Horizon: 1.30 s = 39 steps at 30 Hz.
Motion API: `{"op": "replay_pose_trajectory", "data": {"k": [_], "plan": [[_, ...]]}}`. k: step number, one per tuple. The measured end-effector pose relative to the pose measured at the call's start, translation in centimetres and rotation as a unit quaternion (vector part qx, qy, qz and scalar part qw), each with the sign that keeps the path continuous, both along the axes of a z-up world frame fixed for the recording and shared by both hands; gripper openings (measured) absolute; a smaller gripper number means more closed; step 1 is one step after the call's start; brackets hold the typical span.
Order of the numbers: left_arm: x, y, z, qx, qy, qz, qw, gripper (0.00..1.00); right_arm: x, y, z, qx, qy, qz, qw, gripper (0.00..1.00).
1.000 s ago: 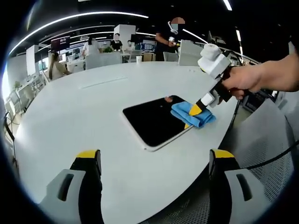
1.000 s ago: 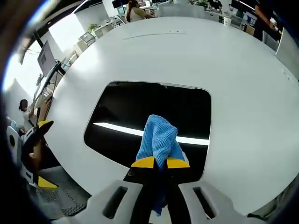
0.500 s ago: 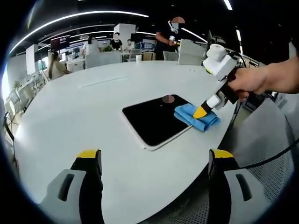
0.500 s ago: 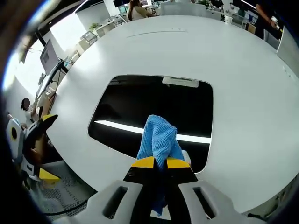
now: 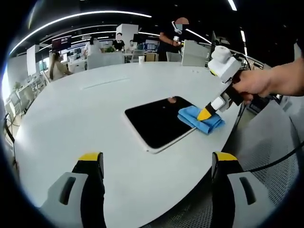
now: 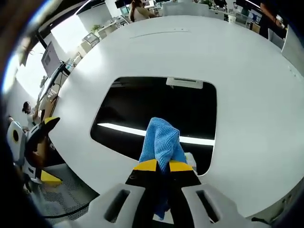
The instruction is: Wipe the mirror surface with the cleaning cloth until all visible marks leave the cleaned area.
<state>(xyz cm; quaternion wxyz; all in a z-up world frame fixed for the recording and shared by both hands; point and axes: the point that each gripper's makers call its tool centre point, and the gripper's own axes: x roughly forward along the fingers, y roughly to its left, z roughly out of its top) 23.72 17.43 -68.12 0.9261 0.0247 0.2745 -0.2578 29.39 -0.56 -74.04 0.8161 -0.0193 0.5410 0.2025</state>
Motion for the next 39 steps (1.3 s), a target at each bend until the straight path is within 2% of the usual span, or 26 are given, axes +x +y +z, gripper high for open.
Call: {"op": "replay_pose_trajectory", "data": {"k": [5,16,21,35,39], "plan": [[0.0,0.0,0.0,-0.001,-0.001,0.0,1.0,0.93,0.0,-0.3,0.1,0.001,0.005,-0.001,1.0,0.01],[0.0,-0.1,0.1,-0.001,-0.001,0.0,1.0,0.93,0.2,-3.1,0.0,-0.001,0.002,-0.031,0.9995,0.01],[0.1,0.1,0.3,-0.001,-0.01,0.006,0.9999,0.96,0.2,-3.6,0.0,-0.003,0.0,-0.032,0.9995,0.01],[0.1,0.2,0.4,-0.009,-0.008,0.011,0.9999,0.97,0.6,-5.6,0.0,-0.009,-0.001,-0.046,0.9989,0.01],[0.1,0.1,0.4,-0.008,-0.008,0.01,0.9999,0.97,0.5,-5.5,0.0,-0.01,0.0,-0.049,0.9988,0.01]]}}
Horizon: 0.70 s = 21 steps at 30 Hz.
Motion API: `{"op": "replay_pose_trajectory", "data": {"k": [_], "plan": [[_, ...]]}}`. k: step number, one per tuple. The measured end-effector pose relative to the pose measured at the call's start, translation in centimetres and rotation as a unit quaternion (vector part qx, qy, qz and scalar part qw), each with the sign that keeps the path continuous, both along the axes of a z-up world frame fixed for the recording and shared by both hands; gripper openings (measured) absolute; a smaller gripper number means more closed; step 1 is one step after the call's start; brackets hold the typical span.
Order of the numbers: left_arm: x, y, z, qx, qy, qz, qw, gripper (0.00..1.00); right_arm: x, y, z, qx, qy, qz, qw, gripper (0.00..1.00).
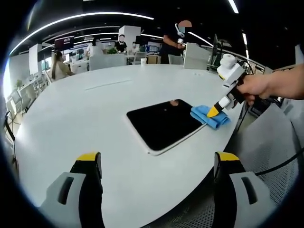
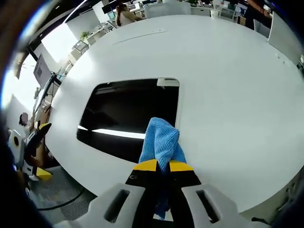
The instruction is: Wipe the mirror surface with the cleaning cloth until all visible marks leave the cleaned area.
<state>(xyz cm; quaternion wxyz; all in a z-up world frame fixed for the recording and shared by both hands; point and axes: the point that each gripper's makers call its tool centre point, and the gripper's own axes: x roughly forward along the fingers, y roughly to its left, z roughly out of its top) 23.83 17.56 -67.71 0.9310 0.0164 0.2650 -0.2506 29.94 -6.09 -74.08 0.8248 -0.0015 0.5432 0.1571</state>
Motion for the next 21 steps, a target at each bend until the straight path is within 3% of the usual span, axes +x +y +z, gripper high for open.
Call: {"op": "replay_pose_trajectory", "data": {"k": [21], "plan": [[0.1,0.2,0.0,-0.008,0.002,0.01,0.9999,0.97,1.9,0.0,0.0,-0.01,-0.009,-0.011,0.9999,0.01]]}}
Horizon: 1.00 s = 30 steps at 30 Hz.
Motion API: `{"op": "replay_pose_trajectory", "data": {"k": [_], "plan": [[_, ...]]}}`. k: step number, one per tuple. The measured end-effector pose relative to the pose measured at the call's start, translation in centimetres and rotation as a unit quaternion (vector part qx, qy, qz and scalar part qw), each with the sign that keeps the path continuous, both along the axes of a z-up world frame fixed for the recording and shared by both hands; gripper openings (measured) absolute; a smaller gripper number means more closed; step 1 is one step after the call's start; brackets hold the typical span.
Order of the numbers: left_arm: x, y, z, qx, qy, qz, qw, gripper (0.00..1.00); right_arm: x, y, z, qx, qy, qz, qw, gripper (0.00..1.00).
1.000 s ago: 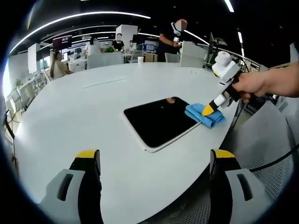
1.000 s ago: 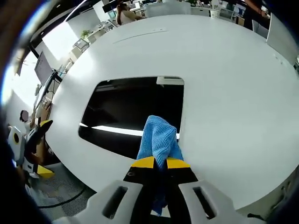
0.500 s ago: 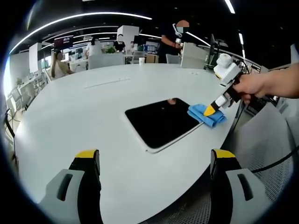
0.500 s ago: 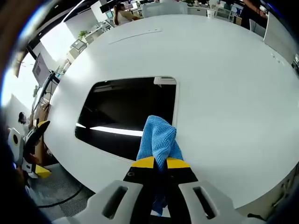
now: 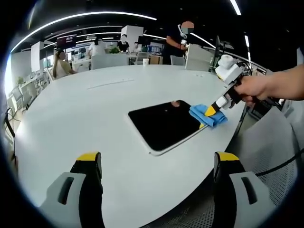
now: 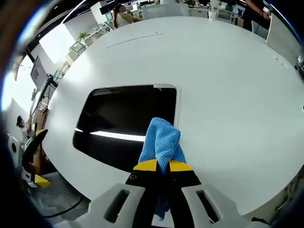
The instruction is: Wipe the mirror surface with the cleaning cloth until all visible marks leave the cleaned area.
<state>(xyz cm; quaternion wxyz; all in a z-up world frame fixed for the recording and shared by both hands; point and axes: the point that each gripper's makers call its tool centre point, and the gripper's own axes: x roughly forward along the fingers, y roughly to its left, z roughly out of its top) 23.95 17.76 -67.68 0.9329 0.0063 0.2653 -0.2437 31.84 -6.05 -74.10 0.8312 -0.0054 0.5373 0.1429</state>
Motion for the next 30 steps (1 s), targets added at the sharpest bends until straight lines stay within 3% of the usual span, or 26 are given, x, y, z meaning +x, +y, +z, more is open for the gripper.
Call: {"op": "replay_pose_trajectory", "data": {"k": [30], "plan": [[0.0,0.0,-0.1,0.0,0.0,-0.006,1.0,0.96,7.1,0.5,-0.2,-0.026,-0.007,0.002,0.9996,0.01]]}}
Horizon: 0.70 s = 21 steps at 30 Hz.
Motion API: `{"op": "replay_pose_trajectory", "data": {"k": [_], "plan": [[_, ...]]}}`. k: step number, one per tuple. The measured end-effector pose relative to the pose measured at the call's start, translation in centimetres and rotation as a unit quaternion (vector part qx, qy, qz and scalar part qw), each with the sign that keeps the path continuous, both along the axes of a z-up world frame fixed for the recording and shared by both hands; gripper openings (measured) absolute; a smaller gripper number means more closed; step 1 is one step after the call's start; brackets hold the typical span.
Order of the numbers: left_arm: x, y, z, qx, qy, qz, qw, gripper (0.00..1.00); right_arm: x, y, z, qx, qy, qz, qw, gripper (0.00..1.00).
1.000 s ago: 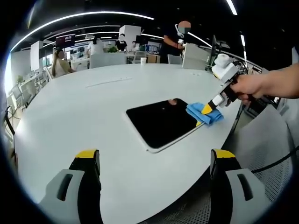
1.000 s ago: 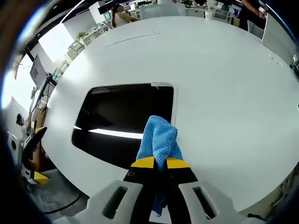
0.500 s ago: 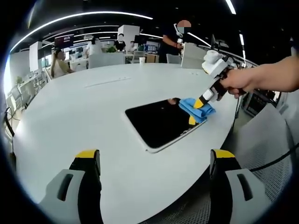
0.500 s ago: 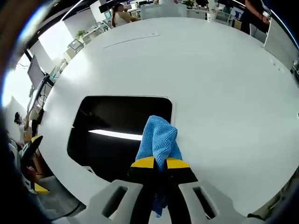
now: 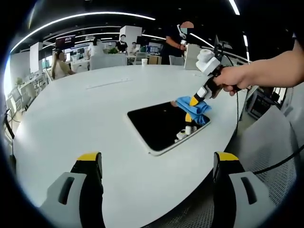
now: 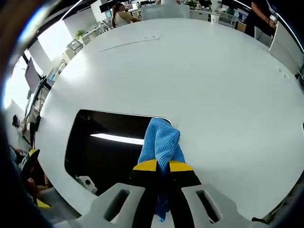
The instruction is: Wipe the mirror surface with the cleaning cloth until all visible marks leave the cleaned area.
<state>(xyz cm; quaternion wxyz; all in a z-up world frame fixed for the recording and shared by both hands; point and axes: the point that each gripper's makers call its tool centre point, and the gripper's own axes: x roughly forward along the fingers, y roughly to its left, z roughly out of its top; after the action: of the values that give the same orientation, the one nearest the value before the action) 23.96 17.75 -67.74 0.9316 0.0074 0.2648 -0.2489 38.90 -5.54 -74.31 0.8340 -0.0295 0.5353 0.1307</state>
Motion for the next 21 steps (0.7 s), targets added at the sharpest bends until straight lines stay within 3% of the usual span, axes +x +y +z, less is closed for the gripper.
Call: {"op": "replay_pose_trajectory", "data": {"k": [21], "plan": [[0.1,0.2,0.0,-0.002,0.0,0.004,1.0,0.95,3.5,0.1,0.3,-0.021,-0.013,0.013,0.9996,0.01]]}}
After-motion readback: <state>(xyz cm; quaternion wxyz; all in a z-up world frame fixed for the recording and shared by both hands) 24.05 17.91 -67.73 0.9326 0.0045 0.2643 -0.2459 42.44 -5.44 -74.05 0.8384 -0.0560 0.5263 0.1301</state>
